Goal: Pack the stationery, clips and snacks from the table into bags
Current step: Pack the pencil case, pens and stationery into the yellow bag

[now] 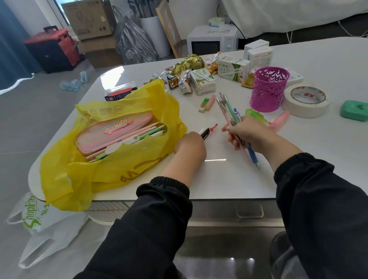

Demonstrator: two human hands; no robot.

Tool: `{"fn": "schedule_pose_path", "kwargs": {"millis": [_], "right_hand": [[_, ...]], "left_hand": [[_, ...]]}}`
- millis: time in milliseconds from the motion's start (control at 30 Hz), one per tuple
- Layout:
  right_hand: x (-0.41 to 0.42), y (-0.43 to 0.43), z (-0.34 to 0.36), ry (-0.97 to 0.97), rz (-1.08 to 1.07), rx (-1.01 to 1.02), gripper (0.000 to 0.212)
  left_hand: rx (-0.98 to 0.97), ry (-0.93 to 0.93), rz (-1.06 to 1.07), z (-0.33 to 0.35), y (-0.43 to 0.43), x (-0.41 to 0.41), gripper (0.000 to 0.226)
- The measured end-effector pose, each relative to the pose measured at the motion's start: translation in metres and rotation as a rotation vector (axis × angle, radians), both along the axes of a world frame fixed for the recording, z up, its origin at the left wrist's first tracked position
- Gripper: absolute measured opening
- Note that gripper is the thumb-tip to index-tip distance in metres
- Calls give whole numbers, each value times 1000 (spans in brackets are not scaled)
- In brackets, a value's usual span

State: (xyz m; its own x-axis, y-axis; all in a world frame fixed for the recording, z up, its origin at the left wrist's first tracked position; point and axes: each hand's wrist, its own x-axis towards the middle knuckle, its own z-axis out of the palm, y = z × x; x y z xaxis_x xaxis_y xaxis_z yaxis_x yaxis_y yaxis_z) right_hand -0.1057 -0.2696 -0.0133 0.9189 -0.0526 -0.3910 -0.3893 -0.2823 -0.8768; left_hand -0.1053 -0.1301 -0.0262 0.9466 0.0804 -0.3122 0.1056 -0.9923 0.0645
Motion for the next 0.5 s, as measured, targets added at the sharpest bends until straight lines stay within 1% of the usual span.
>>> {"fn": "schedule_pose_path", "kwargs": {"millis": [67, 133, 200, 267, 333, 400, 500], "right_hand": [[-1, 7, 0, -118, -66, 107, 14], [-1, 14, 0, -265, -142, 172, 21], [-3, 20, 0, -449, -202, 143, 29], [-6, 26, 0, -585, -240, 110, 34], [-8, 31, -3, -640, -254, 110, 33], [-10, 35, -8, -660, -260, 93, 30], [-10, 39, -13, -691, -284, 99, 26]], "left_hand": [[-154, -61, 81, 2, 7, -4, 28], [-382, -221, 149, 3, 14, -10, 27], [-646, -417, 179, 4, 18, -17, 27], [-843, -571, 190, 4, 18, -22, 23], [-971, -656, 187, 4, 17, -24, 11], [-1070, -692, 212, 3, 17, -26, 2], [-1152, -722, 244, 4, 17, -25, 5]]}}
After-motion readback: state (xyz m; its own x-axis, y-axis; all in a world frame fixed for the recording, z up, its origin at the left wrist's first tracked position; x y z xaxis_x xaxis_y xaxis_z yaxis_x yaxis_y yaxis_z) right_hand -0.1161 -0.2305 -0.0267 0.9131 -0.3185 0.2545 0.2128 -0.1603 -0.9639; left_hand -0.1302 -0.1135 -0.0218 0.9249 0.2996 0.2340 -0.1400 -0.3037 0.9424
